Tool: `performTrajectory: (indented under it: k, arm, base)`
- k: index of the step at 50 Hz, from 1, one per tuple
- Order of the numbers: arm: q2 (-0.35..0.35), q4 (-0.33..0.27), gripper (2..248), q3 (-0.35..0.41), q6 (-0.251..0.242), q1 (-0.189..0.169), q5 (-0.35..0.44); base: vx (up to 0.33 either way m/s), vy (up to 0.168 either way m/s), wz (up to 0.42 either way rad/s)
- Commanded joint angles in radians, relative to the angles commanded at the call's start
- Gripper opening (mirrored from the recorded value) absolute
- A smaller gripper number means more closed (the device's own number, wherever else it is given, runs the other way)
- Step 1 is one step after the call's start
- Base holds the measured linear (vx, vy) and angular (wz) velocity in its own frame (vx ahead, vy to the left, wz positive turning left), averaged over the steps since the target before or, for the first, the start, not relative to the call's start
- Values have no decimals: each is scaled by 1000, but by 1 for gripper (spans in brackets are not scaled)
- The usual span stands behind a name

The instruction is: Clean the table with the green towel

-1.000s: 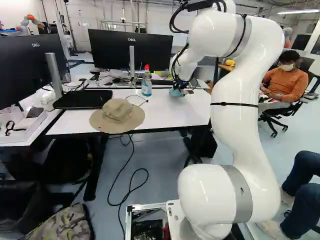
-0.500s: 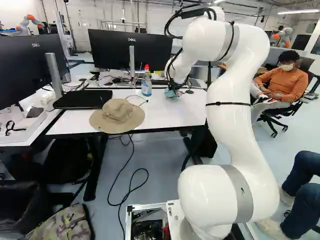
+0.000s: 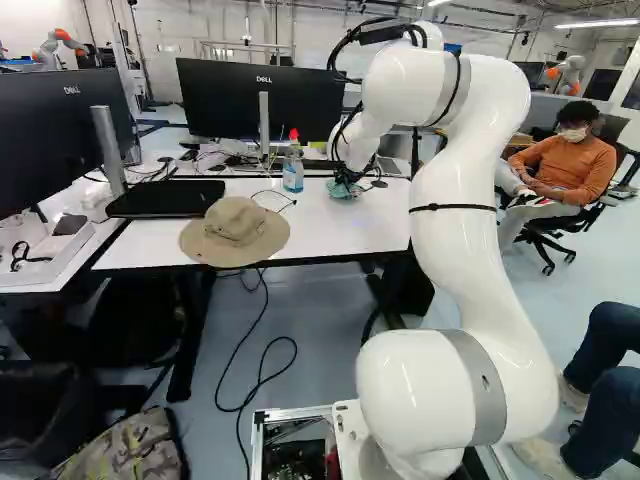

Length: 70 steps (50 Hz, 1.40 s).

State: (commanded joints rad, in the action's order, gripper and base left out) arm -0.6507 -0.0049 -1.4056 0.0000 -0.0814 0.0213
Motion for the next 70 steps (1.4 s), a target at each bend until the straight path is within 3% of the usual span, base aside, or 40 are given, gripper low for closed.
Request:
performTrajectory:
  k: [24,70]
  arm:
    - [0,0,52,0,0,0,-78]
    - [-1,1,52,-1,0,0,-70]
  base:
    - [0,0,0]
    - [0,0,0]
